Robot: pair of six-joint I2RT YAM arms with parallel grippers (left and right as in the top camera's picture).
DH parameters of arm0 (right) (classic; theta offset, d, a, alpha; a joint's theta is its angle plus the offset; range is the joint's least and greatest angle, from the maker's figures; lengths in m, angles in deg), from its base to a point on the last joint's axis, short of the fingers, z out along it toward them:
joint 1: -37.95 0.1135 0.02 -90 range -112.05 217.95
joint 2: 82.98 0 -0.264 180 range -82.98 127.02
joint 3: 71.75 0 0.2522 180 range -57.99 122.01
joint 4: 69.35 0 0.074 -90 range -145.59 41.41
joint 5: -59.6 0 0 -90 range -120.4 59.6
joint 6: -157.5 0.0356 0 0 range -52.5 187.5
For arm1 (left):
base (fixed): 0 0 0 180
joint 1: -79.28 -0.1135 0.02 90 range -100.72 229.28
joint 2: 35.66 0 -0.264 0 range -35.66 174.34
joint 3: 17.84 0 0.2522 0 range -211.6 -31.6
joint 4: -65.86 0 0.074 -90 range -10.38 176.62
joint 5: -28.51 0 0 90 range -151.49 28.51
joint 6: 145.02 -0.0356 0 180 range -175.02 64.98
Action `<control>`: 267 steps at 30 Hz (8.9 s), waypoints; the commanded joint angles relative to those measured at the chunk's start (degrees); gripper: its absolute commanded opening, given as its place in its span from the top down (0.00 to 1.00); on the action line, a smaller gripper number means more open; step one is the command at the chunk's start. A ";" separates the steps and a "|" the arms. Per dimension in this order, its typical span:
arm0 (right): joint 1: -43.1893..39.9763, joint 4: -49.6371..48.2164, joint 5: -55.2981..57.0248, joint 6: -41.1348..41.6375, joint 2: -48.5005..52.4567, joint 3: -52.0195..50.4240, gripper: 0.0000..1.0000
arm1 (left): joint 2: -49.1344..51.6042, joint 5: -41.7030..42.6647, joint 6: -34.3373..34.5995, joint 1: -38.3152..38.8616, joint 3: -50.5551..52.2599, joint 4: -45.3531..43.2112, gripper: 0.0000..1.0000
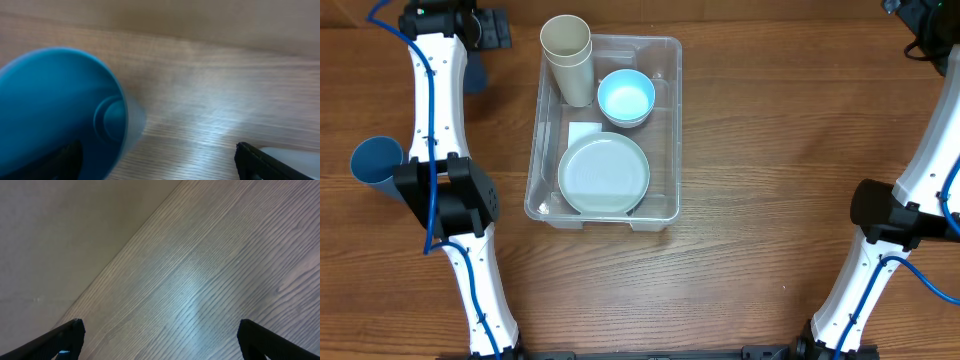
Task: Pack container
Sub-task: 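Move the left gripper to the front teal cup and grasp it, then carry the teal cup into the bin beside the beige cups and release, then move the left gripper to the remaining teal cup and grasp it, then lower the teal cup into the first teal cup in the bin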
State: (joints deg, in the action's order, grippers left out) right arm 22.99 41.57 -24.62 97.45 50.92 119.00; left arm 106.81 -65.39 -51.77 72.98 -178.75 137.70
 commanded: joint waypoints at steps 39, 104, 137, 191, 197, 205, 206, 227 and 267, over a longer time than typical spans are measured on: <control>0.04 -0.13 0.15 -0.20 -0.48 0.35 0.00 | -31.82 8.15 -5.05 21.44 -3.32 33.97 0.96; 0.04 -0.13 0.15 -0.20 -0.48 0.35 0.00 | -3.96 -0.13 -4.42 24.65 -3.89 31.45 0.67; 0.04 -0.13 0.15 -0.20 -0.48 0.35 0.00 | -47.34 -8.98 4.52 -6.47 25.07 36.24 0.37; 0.04 -0.15 0.15 -0.20 -0.48 0.35 0.00 | -47.32 27.21 -10.10 -5.27 22.84 16.74 0.96; 0.04 -0.13 0.15 -0.20 -0.48 0.35 0.00 | -47.71 18.82 -10.58 7.74 18.84 13.03 0.96; 0.04 -0.15 0.15 -0.20 -0.48 0.35 0.00 | -44.09 8.63 -12.31 18.88 18.84 12.46 0.96; 0.04 -0.13 0.15 -0.20 -0.48 0.35 0.00 | -43.47 8.26 -12.33 19.47 18.84 12.90 0.96; 0.04 -0.13 0.15 -0.20 -0.48 0.35 0.00 | -35.98 7.76 -12.46 21.22 19.56 20.98 0.96; 0.04 -0.13 0.15 -0.20 -0.48 0.35 0.00 | -52.89 -1.22 -1.49 21.38 12.02 32.26 0.00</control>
State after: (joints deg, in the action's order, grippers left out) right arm 22.99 41.57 -24.64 97.45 50.92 119.00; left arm 58.92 -67.77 -57.61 93.89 -165.60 169.02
